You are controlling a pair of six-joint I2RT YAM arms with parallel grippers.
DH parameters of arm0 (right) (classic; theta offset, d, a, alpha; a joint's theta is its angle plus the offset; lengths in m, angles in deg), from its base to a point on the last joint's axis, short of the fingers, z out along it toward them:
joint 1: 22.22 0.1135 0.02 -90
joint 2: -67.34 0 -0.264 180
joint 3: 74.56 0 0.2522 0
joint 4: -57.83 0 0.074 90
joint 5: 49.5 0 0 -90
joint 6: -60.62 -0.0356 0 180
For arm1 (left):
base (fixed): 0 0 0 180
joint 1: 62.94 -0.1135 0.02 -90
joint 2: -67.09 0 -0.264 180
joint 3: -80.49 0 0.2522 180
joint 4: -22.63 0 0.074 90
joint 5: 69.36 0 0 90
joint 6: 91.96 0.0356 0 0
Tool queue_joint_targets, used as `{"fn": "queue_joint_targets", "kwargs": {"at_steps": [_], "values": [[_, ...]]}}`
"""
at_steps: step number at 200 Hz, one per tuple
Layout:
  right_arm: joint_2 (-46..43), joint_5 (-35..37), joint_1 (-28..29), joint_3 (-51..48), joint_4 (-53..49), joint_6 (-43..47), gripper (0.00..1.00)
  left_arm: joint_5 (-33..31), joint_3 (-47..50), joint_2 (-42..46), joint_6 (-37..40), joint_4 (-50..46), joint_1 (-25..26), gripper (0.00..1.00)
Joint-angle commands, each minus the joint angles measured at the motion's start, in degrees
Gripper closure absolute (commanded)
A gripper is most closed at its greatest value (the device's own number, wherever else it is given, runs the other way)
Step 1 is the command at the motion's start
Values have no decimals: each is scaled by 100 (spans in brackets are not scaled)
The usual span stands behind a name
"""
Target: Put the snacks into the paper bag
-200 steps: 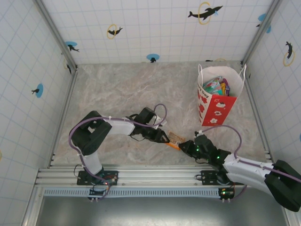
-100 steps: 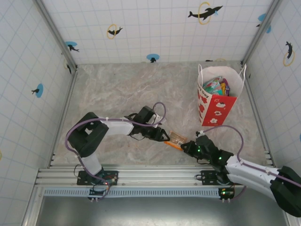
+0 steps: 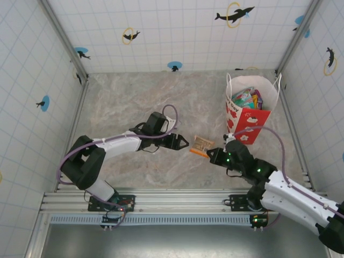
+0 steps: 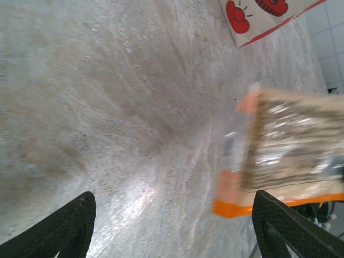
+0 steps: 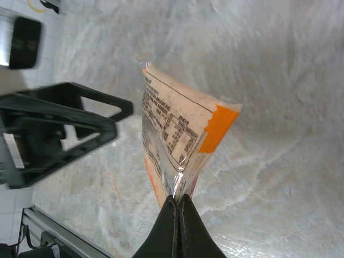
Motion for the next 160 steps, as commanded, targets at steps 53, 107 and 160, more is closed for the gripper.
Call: {"fn": "queue_joint_targets", "kwargs": {"at_steps": [53,107,160], "values": [[807,-186,-1178,3003,-1852,1974,100,-232,-146,363,462,-473,-170,22],[1892,-1472,-2785,4950,-2268,2993,100,-109,-228,415,453,-403,-169,23],[2602,-3182,-4880,6146,-2181,3205,100,216,-364,522,545,-305,-171,24]]}}
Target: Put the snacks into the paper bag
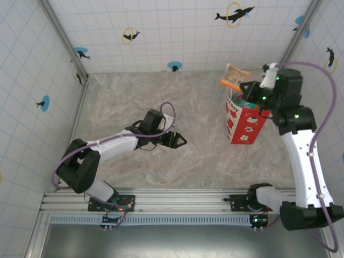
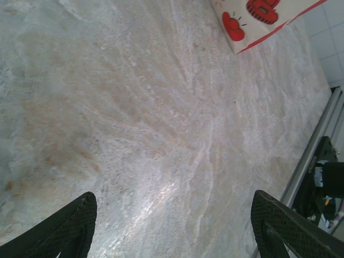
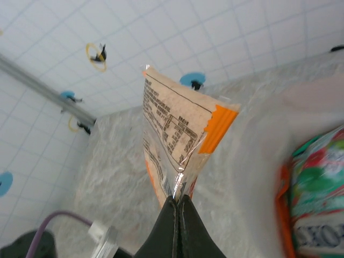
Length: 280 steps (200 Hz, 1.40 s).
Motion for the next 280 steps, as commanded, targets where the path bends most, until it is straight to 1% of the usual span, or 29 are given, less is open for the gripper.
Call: {"fn": "queue_joint_targets", "kwargs": {"at_steps": [1,28,45,55,72,129,186,239,259,269,272,280], "values": [[136,-1022,-678,459,-28,224,100,200,-237,227,192,39,-38,24],[290,-1333,-1428,511,40,229,100,187,-300,227,273,-11,-38,24],[378,-1250,-1658,457,-111,345,100,196,-311,219,282,-14,-38,24],[402,-1068,-1675,388,-267,452,100,200,-310,216,291,-1,-38,24],[382,-957,-1703,147,-273,505,100,207,-310,204,291,18,-38,24],[522,-897,-1696,-387,-352,599,100,235,-336,136,300,21,-38,25],[751,-950,-1564,-582,-281,632,100,244,-364,131,292,13,-38,25],[877,-612,-1422,-575,-378,717,100,239,-389,153,291,-5,-38,26],[885,-405,-1426,-536,-497,791,95,231,-409,174,309,-14,-38,26],[901,-318,-1431,-481,-611,832,88,236,-437,177,317,-23,-38,26],[907,-129,-1431,-449,-655,852,85,236,-446,175,317,-38,-38,26],[936,37,-1431,-334,-798,901,79,235,-485,183,326,-63,-38,26]]}}
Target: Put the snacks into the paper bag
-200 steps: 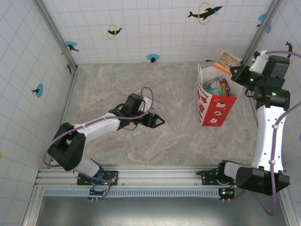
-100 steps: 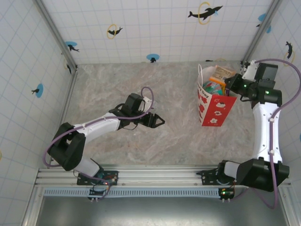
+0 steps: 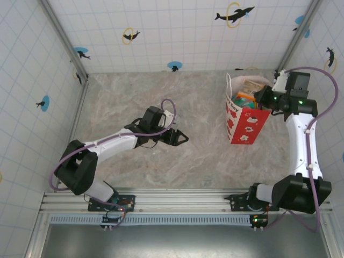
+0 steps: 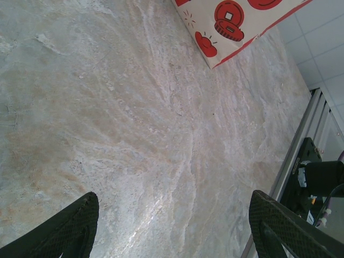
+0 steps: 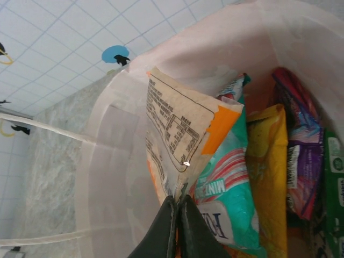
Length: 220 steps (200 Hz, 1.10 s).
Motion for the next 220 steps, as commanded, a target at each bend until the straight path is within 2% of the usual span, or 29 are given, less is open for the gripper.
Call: {"fn": "queue_joint_targets", "kwargs": {"at_steps": [1,28,87,132,137,174,220], "values": [[60,528,5,214,-394,177,78,89,-271,100,178,-52,-40,26],[-13,737,5,715,-706,298,69,54,-390,105,195,-9,-40,26],[-345,567,-180,1567,-913,335,63,283,-1310,-289,127,531,-27,27],[-680,251,-322,1268,-380,28,61,447,-1753,-515,95,1502,95,29],[-712,51,-332,1232,-322,-2,61,473,-1828,-562,71,1586,122,29],[-852,16,-338,971,-83,-89,60,780,-2313,-980,-276,2408,375,28],[-913,-214,-346,696,100,-217,60,633,-2831,-1473,-731,3111,535,28]]}}
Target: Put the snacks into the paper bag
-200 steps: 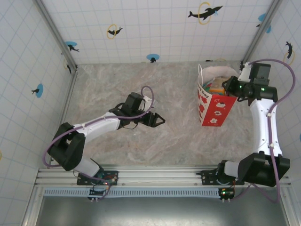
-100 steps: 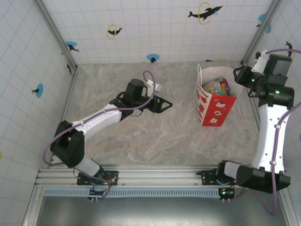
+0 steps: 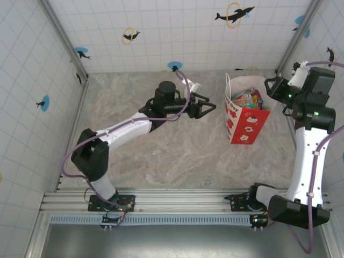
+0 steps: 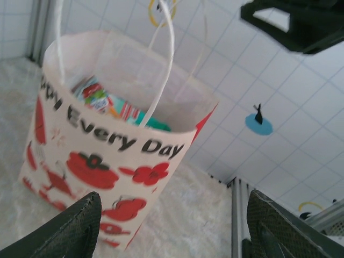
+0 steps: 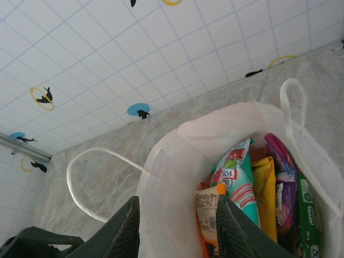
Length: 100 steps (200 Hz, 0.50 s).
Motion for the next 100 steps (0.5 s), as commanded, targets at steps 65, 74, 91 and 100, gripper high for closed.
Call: {"fn": "queue_joint_targets", "kwargs": {"at_steps": [65,74,91,100], "values": [[-202,-327,-21,-474,446,-145,60,-424,-719,-682,-590,1077,204,27],[-202,-328,-24,-487,466,-145,60,-416,-808,-753,-637,1086,215,26],[-211,-371,-21,-549,516,-167,60,-327,-972,-892,-720,1149,240,26],[-211,-379,-21,-556,520,-171,60,-249,-1039,-958,-794,1231,259,26]]}}
